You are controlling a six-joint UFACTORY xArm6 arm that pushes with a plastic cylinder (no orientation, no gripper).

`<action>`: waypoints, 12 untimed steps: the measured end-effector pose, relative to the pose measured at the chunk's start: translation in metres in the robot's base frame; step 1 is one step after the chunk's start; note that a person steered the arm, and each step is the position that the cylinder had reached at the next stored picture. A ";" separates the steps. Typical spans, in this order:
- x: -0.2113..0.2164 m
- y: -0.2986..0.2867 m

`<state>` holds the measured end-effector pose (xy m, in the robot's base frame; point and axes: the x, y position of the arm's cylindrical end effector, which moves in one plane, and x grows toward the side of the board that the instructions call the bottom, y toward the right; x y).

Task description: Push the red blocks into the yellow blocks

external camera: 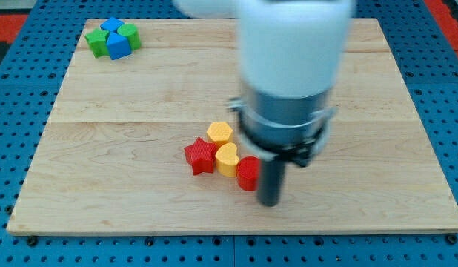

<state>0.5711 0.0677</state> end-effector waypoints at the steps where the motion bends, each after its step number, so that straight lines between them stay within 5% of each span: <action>1: -0.022 0.004; 4: -0.011 -0.084; 6: -0.034 -0.049; 7: -0.034 -0.076; 9: -0.098 0.001; 12: -0.123 -0.073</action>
<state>0.4482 -0.0055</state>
